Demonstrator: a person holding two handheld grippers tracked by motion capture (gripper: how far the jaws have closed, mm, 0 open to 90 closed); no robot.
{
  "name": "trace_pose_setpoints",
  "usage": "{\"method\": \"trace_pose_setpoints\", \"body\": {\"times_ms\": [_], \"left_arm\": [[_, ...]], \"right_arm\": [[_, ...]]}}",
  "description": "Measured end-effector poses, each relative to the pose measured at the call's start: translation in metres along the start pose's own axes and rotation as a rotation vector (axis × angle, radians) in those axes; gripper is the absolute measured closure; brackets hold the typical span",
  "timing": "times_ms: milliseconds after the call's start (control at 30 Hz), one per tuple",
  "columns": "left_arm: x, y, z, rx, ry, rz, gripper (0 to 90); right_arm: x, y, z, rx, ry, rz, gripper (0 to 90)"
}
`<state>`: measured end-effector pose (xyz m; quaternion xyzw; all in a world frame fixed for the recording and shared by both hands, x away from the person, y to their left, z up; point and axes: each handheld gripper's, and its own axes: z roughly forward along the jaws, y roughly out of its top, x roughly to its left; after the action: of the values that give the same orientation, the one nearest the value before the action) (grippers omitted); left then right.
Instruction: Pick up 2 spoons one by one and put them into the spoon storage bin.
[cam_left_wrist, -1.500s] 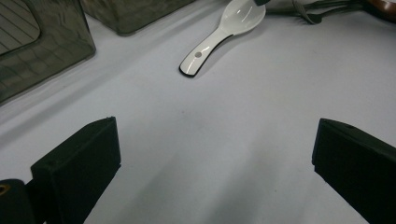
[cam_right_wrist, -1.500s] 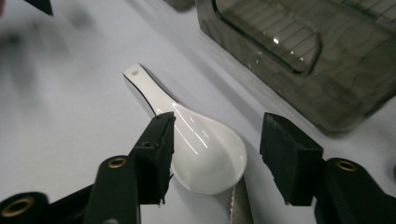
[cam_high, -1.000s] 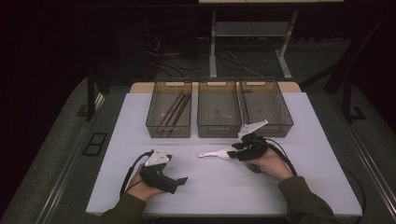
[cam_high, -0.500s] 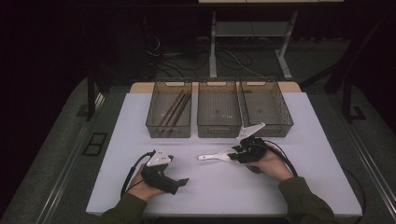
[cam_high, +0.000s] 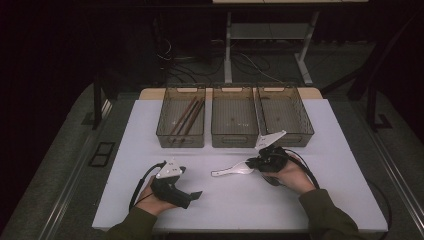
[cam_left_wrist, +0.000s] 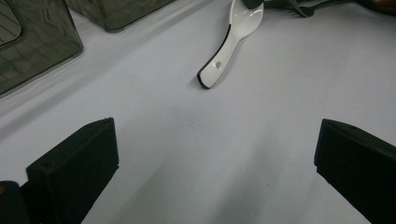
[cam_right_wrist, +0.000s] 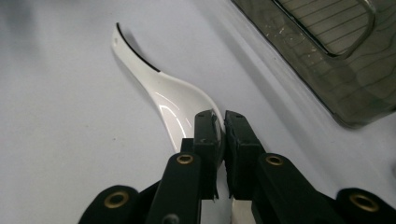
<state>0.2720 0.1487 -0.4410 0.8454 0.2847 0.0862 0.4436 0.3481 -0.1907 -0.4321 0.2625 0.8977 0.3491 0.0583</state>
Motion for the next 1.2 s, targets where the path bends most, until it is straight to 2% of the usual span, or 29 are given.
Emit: {"method": "trace_pose_setpoints", "body": {"times_ms": [100,300,667,900,1200], "left_arm": [[0.0,0.0,-0.001,-0.003,0.001,0.004,0.0],[-0.001,0.0,0.0,-0.006,-0.003,0.009,0.0],[-0.002,-0.001,-0.003,-0.016,-0.006,0.013,0.0],[-0.004,-0.002,-0.003,-0.011,-0.004,0.012,0.0],[-0.004,-0.002,-0.003,-0.013,-0.014,0.014,0.0]], "right_arm": [[0.001,0.0,-0.002,-0.007,0.002,0.004,85.1],[0.003,0.001,-0.006,-0.026,-0.041,0.002,85.1],[0.002,0.003,-0.018,-0.095,-0.043,0.01,85.0],[0.004,0.004,-0.025,-0.116,-0.06,0.015,85.0],[-0.001,0.005,-0.034,-0.146,-0.076,0.042,85.0]]}}
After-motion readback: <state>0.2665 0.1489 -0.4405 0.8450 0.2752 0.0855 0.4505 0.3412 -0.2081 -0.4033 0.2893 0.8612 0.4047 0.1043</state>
